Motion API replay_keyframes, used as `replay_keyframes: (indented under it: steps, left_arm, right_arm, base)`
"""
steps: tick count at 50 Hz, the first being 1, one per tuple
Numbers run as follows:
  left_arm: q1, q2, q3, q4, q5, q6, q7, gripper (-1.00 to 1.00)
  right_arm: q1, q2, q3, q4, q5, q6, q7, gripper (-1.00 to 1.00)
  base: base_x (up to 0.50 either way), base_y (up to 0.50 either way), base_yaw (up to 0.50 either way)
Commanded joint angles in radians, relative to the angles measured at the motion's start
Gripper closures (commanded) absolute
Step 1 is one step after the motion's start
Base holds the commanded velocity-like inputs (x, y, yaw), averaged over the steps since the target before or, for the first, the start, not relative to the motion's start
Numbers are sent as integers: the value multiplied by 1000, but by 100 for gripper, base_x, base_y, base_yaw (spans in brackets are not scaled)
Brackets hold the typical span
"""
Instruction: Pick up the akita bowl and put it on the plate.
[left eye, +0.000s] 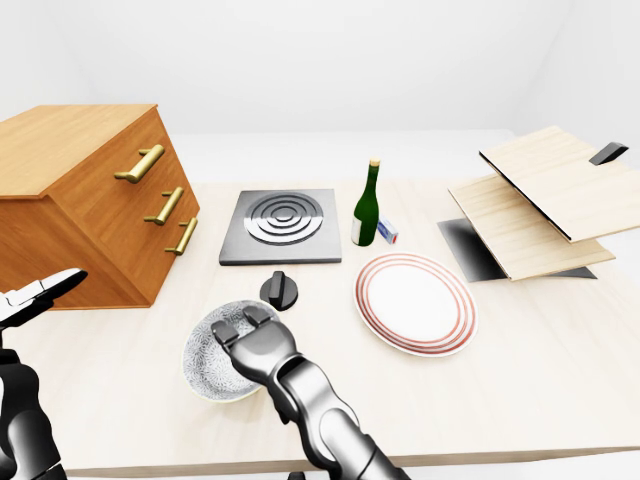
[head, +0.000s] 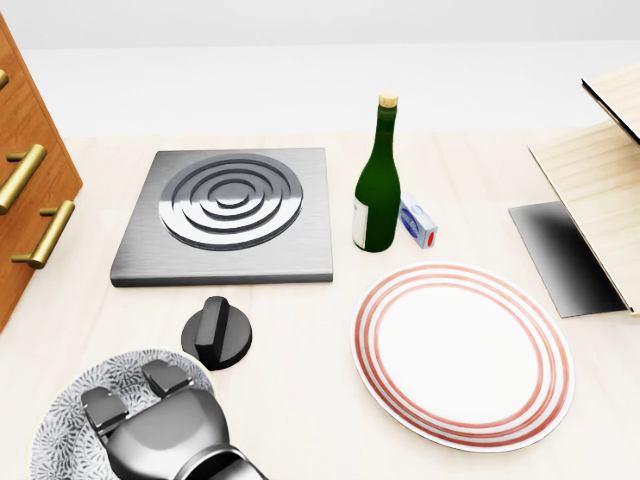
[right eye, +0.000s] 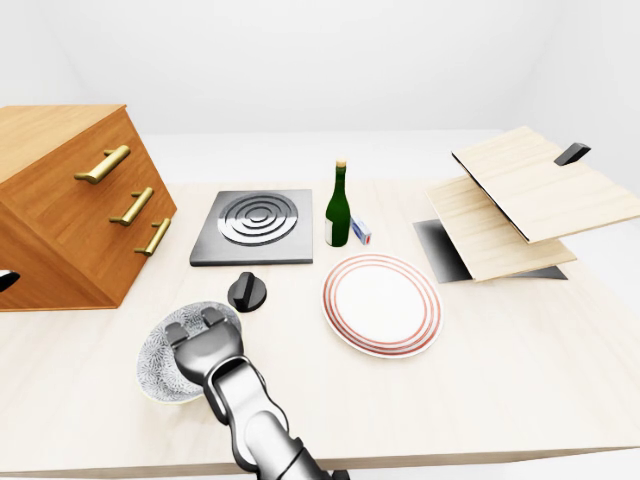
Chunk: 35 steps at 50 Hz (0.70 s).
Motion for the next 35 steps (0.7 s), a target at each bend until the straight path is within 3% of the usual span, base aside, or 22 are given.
replay_keyframes:
  steps: [1,35]
  left_arm:
    - [1,-1,0,0,1,0,-1,-100]
    - [1,-3,0,-6,-1,0,-1,-100]
  right_arm:
    - [-4,0,4,35,-3,0,-18,-96]
    - [-14,0,32,137,-5,0,-60,-96]
  base:
    - [0,0,0]
    - [0,0,0]
